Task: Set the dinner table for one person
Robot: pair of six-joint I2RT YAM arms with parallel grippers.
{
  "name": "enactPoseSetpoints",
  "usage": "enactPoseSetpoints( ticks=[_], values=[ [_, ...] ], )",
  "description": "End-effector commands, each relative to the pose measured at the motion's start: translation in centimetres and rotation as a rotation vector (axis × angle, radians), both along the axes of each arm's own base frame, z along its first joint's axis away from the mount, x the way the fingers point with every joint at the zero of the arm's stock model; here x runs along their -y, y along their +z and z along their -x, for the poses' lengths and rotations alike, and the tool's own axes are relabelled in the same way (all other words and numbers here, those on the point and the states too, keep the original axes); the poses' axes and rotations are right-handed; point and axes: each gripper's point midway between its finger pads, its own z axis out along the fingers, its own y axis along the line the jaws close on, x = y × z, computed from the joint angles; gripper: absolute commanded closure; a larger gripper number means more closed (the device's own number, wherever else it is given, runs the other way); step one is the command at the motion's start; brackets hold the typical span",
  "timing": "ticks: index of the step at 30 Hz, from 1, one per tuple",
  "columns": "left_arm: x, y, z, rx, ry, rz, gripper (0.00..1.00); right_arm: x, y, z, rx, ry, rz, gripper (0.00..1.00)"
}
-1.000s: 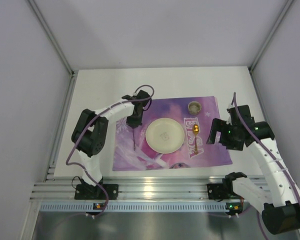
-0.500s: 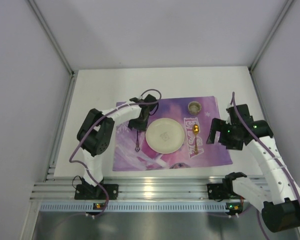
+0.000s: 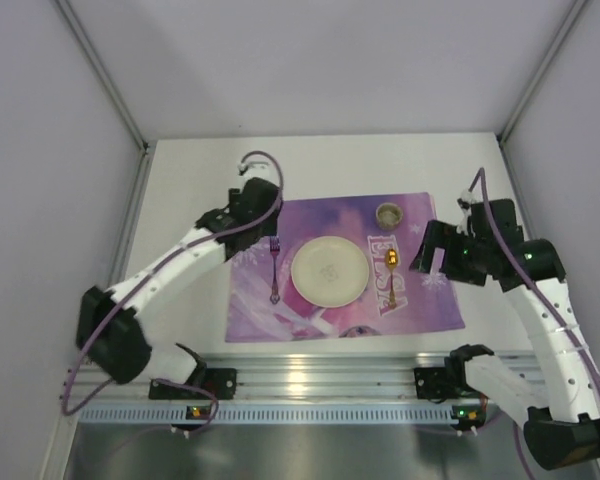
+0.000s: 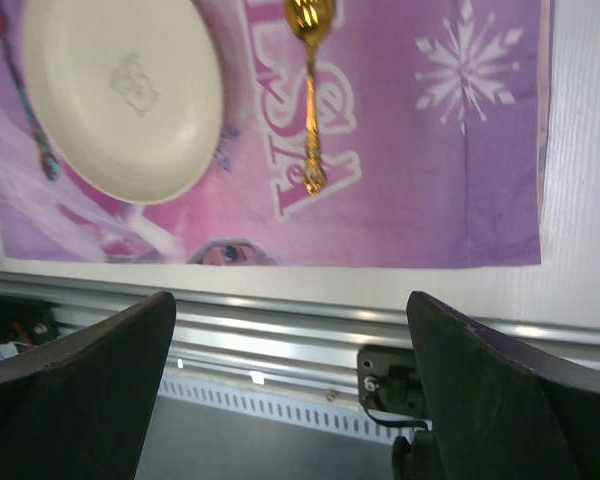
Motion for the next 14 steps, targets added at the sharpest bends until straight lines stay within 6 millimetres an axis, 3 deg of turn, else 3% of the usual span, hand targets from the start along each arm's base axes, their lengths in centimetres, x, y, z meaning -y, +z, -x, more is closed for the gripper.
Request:
enactPoseSetpoints(
  ticks=[1,2,3,4,5,6,7,11,12,14],
  values=[
    [-3.8,4.7,0.8,0.378,-0.022,0.033,0.38,-1.6,7.5,-1.6,0.275,0.054,-0.102,0.0],
    [-3.7,7.2,-0.1,0.563,-0.006,0.117,0.35,-1.8,9.2,-1.6,0.334,0.054,-0.123,0.0],
    [-4.9,10.2,1.1,0.722,0.006,0.177,0.33,-1.8,9.9,-1.6,0.364,0.053,-0.13,0.0],
    [-6.5,5.7,2.5,0.71,-0.024,0.091,0.3,-1.6,10.5,-1.7,0.393,0.041,-0.132,0.0],
    [-7.0,8.3,3.1,0.855,-0.009,0.163,0.28,-1.6,11.6,-1.6,0.46,0.044,-0.143,0.0],
    [-7.6,7.4,3.6,0.866,-0.011,0.144,0.27,-1.8,12.1,-1.5,0.496,0.051,-0.157,0.0],
    [-8.4,5.1,4.3,0.842,0.006,0.117,0.26,-1.9,12.6,-1.4,0.534,0.061,-0.171,0.0],
    [-10.1,2.8,4.7,0.808,0.036,0.031,0.23,-1.5,15.0,-0.7,0.753,0.026,-0.23,0.0],
    [-10.4,3.2,4.5,0.837,0.055,0.03,0.2,-1.2,15.0,-0.8,0.759,-0.008,-0.232,0.0],
    [-11.1,1.8,4.3,0.825,0.064,0.007,0.16,-0.2,14.3,-1.4,0.742,-0.102,-0.226,0.0]
  ],
)
